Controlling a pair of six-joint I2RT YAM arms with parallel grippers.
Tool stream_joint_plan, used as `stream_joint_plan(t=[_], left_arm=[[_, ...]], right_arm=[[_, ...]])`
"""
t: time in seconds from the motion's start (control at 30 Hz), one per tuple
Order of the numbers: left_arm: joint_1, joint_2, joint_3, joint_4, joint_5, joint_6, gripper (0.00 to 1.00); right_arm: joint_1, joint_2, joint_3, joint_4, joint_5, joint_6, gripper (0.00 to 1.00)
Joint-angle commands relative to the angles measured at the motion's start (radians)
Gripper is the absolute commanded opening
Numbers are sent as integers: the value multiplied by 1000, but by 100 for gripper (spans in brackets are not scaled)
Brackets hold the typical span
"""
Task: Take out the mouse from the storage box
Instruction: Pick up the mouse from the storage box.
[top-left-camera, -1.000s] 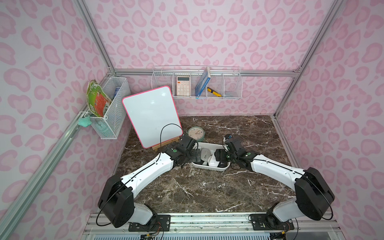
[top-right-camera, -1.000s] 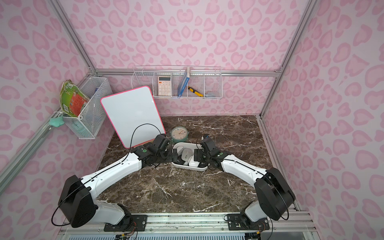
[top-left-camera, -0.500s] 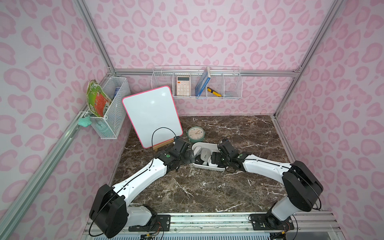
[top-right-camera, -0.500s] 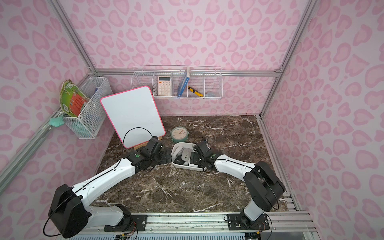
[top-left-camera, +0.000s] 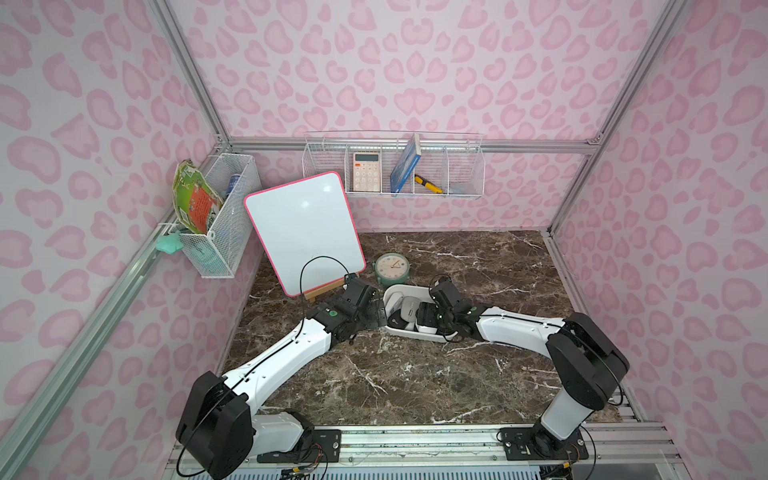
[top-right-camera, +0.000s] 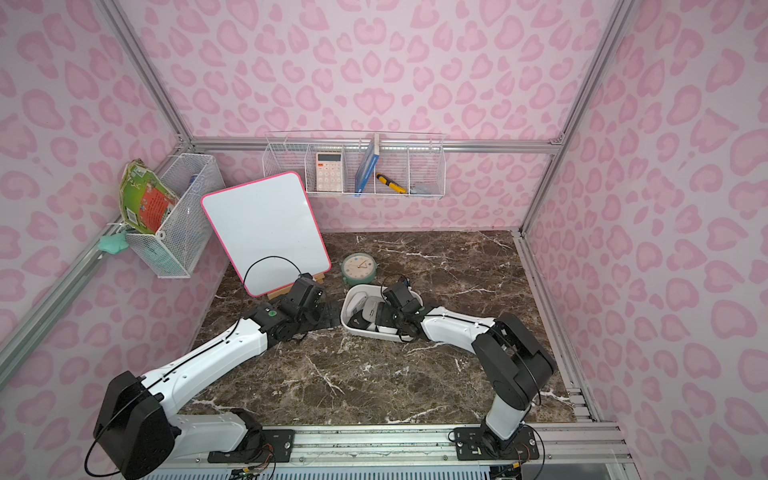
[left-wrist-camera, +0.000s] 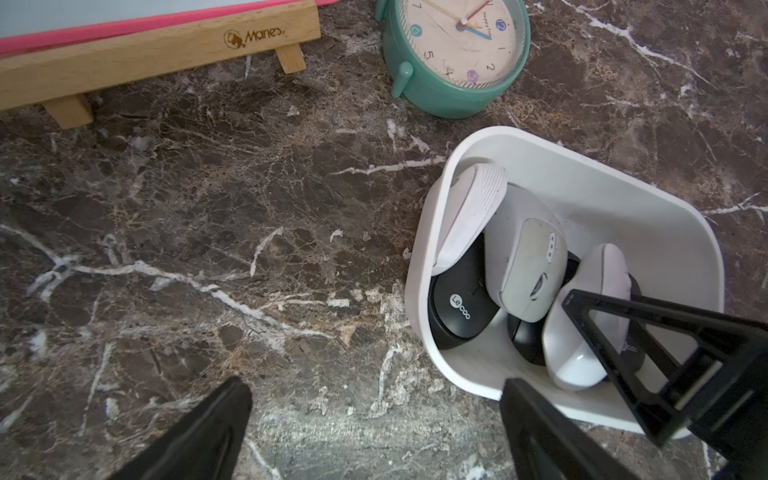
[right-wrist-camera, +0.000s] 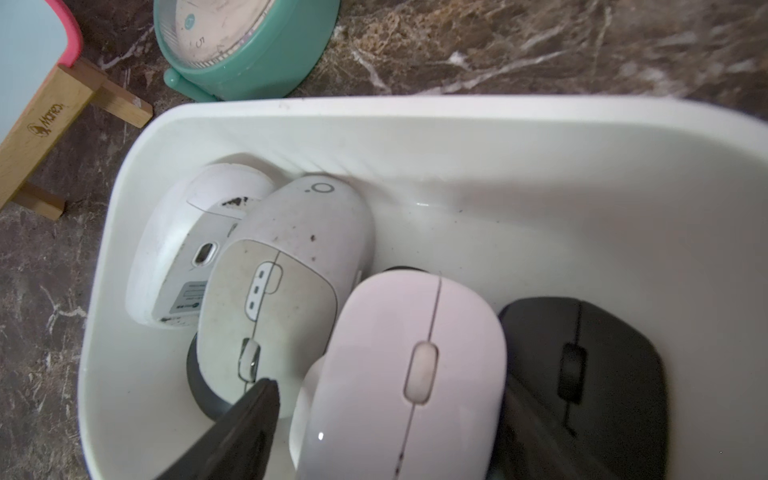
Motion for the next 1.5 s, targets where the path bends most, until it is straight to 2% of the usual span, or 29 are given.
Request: stream_joint_plan(t=[0.0, 0.33, 0.6, 1.03, 1.27, 1.47], left_arm=[[1, -2, -6, 19, 5, -4, 99], [2, 4, 9, 8, 4, -7, 99], [2, 8, 12, 18, -1, -11, 99], [2, -9, 10, 12, 1, -13, 99], [2, -30, -17, 14, -12, -11, 99], [3, -33, -23, 16, -15, -8, 99]], right_arm=[[1, 8, 3, -35, -8, 5, 81], [3, -9, 11, -63, 26, -8, 78], [3, -7, 6, -49, 14, -16, 68], [-1, -10, 28, -55, 28, -50, 59], [-11, 13, 53, -61, 19, -79, 60], [-8, 37, 71, -71, 1, -81, 74]])
